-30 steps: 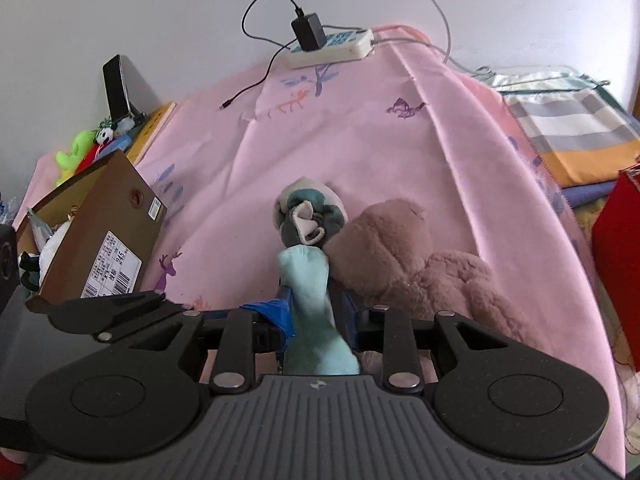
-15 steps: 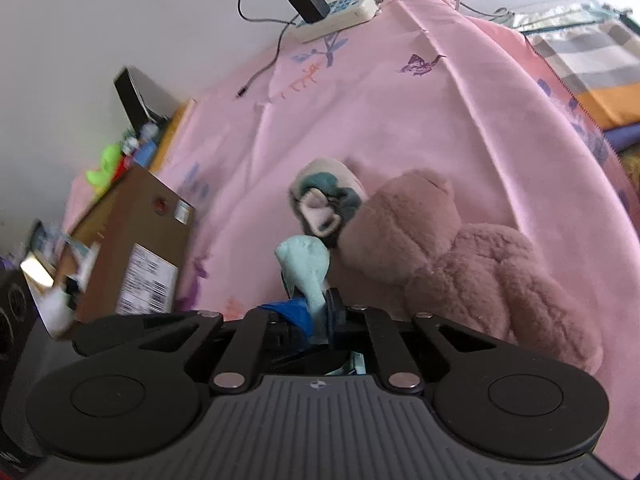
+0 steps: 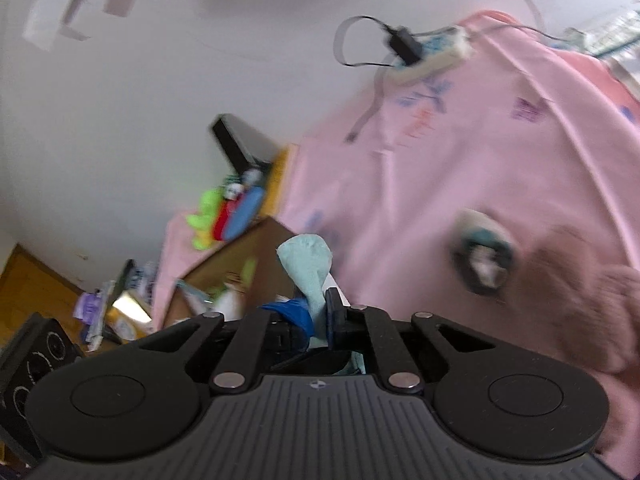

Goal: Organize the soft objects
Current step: 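Carry the mint-green pouch into the cardboard box and release it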

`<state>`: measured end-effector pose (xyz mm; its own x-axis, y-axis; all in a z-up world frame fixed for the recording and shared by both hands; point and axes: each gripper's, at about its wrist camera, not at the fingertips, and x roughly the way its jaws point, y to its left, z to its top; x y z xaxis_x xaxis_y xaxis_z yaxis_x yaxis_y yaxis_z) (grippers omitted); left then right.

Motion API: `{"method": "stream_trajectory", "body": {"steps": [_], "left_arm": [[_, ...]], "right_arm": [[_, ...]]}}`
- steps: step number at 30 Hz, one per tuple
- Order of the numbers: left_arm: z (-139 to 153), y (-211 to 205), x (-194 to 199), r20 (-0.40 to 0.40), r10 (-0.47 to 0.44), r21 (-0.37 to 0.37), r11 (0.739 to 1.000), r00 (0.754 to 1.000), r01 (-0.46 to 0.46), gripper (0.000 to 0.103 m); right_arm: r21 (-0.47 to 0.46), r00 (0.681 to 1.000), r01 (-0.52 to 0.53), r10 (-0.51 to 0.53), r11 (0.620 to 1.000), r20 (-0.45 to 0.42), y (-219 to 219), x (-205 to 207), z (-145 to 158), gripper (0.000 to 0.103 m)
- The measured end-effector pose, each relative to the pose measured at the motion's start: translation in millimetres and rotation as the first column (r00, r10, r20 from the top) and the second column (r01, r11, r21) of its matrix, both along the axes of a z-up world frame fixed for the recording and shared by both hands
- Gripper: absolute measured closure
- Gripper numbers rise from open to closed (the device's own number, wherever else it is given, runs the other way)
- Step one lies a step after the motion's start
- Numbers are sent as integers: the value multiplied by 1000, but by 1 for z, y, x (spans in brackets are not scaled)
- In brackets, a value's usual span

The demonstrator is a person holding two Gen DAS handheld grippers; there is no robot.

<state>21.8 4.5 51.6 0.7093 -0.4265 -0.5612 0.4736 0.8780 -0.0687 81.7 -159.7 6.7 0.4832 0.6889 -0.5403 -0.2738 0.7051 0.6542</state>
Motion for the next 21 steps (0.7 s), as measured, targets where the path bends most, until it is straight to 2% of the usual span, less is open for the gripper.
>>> {"method": "stream_trajectory", "body": {"steps": [5,9,17,21], "left_arm": [[21,44,-14,62,63,24,998,996,-64,94],[29,80,-21,82,113,38,993,990,-116,94],[11,136,-15,35,170,48,984,985,-172,94],[-6,157,-8,1,181,64,981,983,-181,94]], "right_arm": [[58,997,-64,62,996,43,44,5,14,103],[93,994,-103,99,990,49,81,12,15,103],[73,993,-116,115,991,25,151,22,-7,103],[26,994,-109,108,994,19,176,22,-20,103]]}}
